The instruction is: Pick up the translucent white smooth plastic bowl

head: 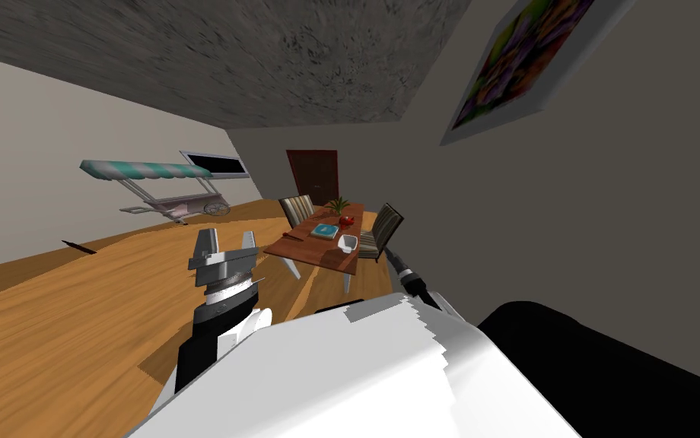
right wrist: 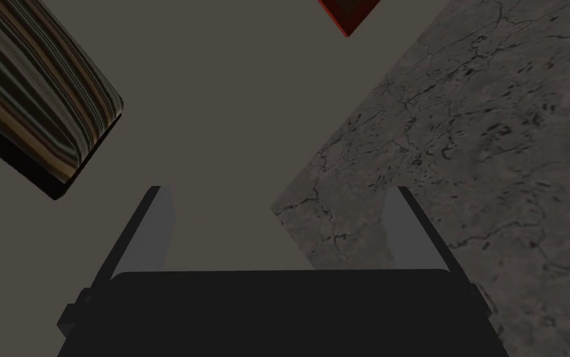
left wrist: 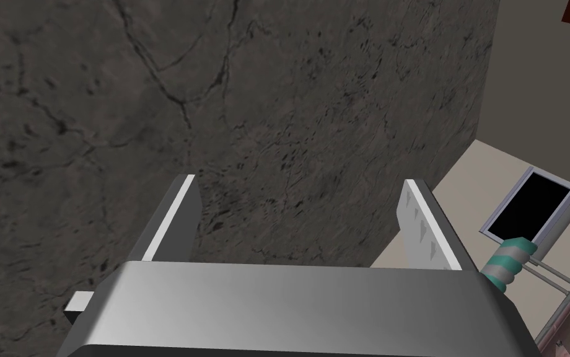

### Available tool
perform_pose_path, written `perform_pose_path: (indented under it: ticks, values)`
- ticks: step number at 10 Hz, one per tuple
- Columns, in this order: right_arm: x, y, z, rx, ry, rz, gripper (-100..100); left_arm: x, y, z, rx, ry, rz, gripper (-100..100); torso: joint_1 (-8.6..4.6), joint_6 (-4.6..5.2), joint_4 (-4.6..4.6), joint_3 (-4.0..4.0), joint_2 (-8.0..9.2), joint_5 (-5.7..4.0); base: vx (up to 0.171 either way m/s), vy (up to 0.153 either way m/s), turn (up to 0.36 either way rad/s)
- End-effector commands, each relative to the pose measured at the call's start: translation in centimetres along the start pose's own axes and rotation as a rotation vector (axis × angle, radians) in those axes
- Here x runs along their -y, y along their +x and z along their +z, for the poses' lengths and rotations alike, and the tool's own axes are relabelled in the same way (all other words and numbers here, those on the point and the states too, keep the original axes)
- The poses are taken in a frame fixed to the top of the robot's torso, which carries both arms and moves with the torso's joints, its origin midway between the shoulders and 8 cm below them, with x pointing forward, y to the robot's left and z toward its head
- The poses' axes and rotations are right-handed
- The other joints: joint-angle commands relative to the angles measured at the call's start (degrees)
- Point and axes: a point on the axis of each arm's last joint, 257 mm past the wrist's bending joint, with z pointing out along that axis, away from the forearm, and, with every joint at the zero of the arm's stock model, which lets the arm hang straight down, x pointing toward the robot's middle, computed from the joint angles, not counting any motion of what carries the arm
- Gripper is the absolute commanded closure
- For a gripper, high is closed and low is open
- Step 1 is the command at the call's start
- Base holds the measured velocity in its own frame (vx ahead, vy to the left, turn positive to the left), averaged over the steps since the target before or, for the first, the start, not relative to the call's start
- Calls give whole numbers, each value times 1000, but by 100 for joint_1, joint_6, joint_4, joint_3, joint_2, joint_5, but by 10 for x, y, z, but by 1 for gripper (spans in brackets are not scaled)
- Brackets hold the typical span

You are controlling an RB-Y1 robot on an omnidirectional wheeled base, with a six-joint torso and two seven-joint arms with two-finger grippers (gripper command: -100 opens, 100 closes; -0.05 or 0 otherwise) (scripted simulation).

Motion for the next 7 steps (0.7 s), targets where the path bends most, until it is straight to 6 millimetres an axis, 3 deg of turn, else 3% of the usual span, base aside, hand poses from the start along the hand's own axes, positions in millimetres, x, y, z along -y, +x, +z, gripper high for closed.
perform_pose_path:
  ticks: [1, 2, 4, 5, 7]
  values:
    - [32, 10, -11, -53, 62, -72, -100, 0, 0, 0, 0, 0, 0, 0, 0, 0, 0, 0, 0, 0, 9, 67, 39]
    - [38, 12, -13, -59, 74, -71, -100, 0, 0, 0, 0, 0, 0, 0, 2, 0, 0, 0, -1, 0, 7, 61, 15]
    - [92, 26, -43, -161, 184, -192, -100, 0, 0, 0, 0, 0, 0, 0, 7, 0, 0, 0, 0, 1, 3, 122, 65]
    - [102, 28, -48, -173, 201, -210, -100, 0, 0, 0, 0, 0, 0, 0, 33, -1, 0, 1, 1, 5, 10, 131, 3]
    - [157, 37, -88, -281, 313, -329, -100, 0, 0, 0, 0, 0, 0, 0, 21, 0, -1, -2, -3, 5, 21, 136, 74]
